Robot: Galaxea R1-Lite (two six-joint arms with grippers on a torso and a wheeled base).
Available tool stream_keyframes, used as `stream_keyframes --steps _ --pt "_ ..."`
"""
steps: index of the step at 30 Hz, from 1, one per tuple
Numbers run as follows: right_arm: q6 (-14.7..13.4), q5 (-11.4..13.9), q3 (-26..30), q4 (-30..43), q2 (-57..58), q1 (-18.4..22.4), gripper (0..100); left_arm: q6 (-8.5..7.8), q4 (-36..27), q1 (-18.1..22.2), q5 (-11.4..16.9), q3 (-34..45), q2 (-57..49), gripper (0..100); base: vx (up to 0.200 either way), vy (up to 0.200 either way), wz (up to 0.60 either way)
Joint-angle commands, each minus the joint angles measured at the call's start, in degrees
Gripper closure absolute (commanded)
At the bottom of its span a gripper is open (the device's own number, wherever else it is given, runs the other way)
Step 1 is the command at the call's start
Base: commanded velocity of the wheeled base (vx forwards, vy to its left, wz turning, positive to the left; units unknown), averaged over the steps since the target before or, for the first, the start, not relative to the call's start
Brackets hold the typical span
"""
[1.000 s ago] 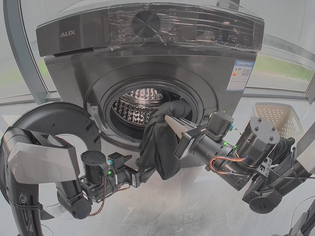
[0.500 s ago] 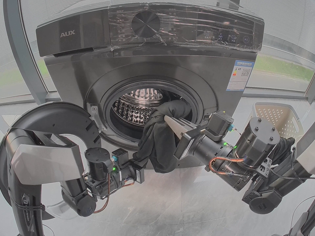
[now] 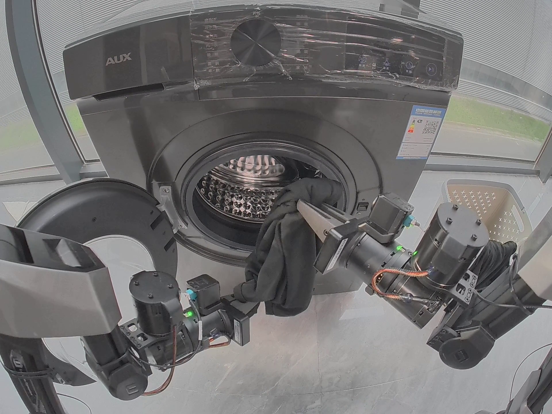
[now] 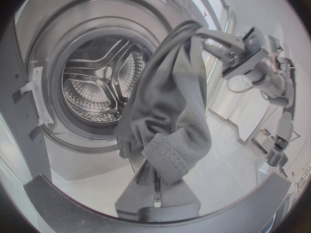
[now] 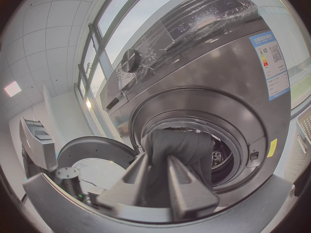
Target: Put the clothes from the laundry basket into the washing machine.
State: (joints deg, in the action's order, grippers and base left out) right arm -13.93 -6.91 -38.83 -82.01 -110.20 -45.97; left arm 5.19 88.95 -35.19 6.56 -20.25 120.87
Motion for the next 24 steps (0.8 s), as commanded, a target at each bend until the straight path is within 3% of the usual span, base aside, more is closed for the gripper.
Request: stream_keyframes --steps 1,8,17,24 --pt "0.0 0.0 1.3 1.1 -0.5 1.8 0 0.26 0.2 -3.5 0.0 4.9 -8.5 100 0.0 0.0 0.0" --pt "0.0 0.1 4.7 2.6 -1.0 1.3 0 0.7 0.1 -5.0 0.1 2.8 -13.4 100 0.0 0.0 0.0" --pt "0.7 0.1 8.7 2.7 -1.4 1.1 0 2.1 0.1 -4.4 -0.2 -2.8 -11.5 100 0.0 0.0 0.0" --pt "1.6 0.1 10.0 2.8 -1.5 1.5 0 2.1 0.1 -3.8 -0.6 -3.1 -11.5 100 0.0 0.0 0.0"
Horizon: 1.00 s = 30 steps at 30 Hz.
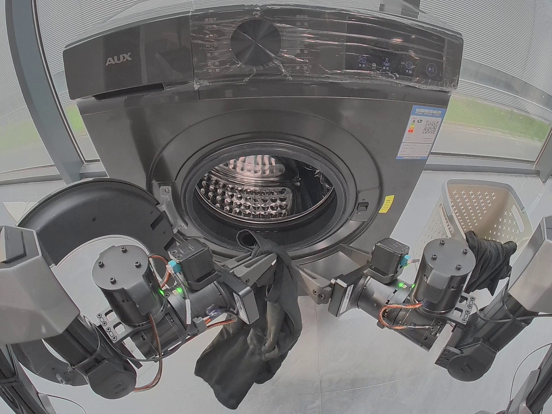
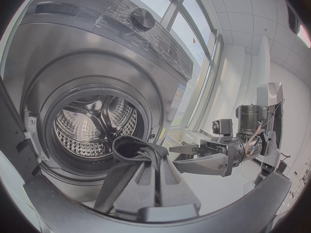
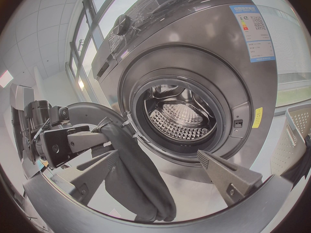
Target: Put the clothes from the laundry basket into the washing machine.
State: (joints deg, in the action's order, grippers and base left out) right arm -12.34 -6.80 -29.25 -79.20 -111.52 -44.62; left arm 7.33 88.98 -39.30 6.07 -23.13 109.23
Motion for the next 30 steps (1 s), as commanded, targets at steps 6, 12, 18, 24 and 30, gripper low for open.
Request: stream_keyframes --steps 6,12,18,24,30 --pt "0.1 0.0 0.8 1.0 -0.6 0.5 0 -0.03 0.1 1.0 -0.4 -0.6 0.3 100 0.0 0.0 0.0" --pt "1.9 0.5 2.4 0.9 -1.4 0.3 0 -0.03 -0.1 2.0 -0.4 -1.8 1.2 100 0.0 0.0 0.0" --pt "2.0 0.7 2.4 0.2 -3.1 -1.0 0 0.06 -0.1 2.3 -0.5 -3.5 2.1 100 0.0 0.0 0.0" --pt "2.1 0.8 2.3 0.1 -4.3 -1.6 0 -0.03 -0.1 2.3 -0.8 -4.4 3.2 100 0.0 0.0 0.0" --pt "2.1 0.7 1.0 -0.1 -6.6 -1.6 0 -0.03 -0.1 2.2 -0.8 -4.6 3.2 100 0.0 0.0 0.0"
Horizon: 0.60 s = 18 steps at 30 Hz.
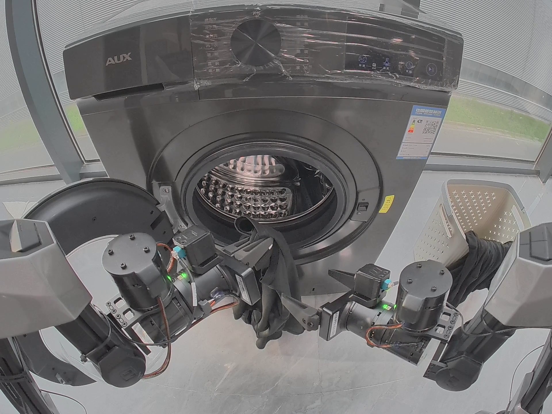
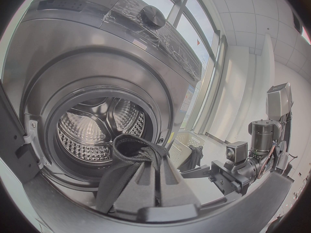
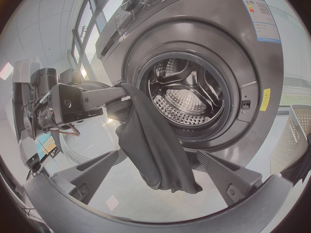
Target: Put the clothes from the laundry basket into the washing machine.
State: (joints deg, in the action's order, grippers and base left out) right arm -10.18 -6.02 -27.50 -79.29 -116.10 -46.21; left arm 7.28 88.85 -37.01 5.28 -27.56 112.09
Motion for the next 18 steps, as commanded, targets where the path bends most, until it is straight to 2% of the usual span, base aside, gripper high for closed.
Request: stream_keyframes --steps 1,18 --pt "0.0 0.0 -1.1 0.0 -2.4 0.0 0 0.02 0.0 -0.1 0.0 -0.2 0.3 100 0.0 0.0 0.0" --pt "0.1 -0.1 -5.8 -1.0 -6.8 0.0 0 -0.16 0.0 -0.3 -1.0 -0.1 -0.3 100 0.0 0.0 0.0"
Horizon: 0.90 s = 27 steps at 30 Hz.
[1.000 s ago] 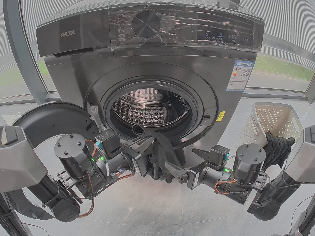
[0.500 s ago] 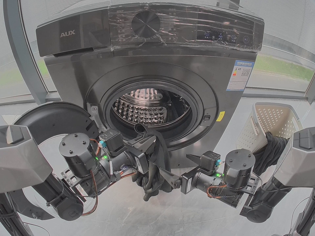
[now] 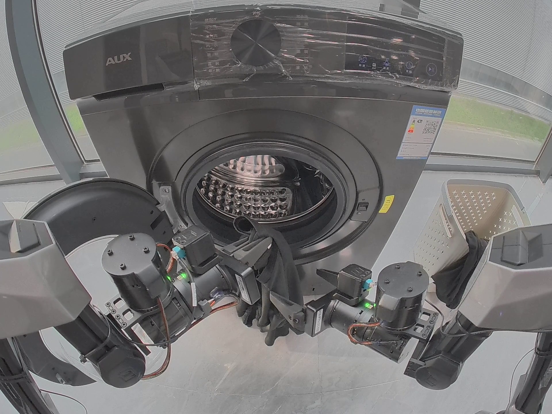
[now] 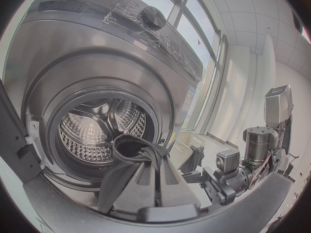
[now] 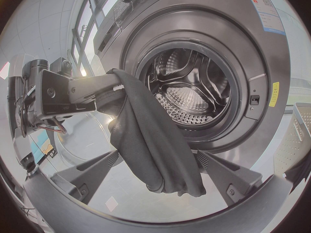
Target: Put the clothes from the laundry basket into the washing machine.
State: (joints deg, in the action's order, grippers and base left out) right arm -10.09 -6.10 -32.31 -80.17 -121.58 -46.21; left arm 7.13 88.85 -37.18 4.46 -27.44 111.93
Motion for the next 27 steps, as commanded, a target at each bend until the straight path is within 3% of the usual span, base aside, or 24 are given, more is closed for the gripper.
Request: stream_keyframes --steps 1,16,19,27 --pt "0.0 -0.1 -1.4 -0.1 -1.4 0.0 0 -0.01 0.0 -0.2 -0.2 -0.3 -0.1 100 0.0 0.0 0.0" --pt "-0.1 -0.8 -3.0 0.4 -1.5 3.9 0 -0.01 0.0 -0.1 -0.2 0.0 -0.1 100 0.0 0.0 0.0" --pt "-0.2 -2.4 -2.9 1.0 -1.3 5.2 0 -0.01 0.1 0.0 -0.2 0.2 -0.3 100 0.0 0.0 0.0" --pt "-0.1 -2.3 -0.5 1.1 -1.6 3.9 0 -0.01 0.0 0.0 -0.1 -0.3 -0.2 100 0.0 0.0 0.0"
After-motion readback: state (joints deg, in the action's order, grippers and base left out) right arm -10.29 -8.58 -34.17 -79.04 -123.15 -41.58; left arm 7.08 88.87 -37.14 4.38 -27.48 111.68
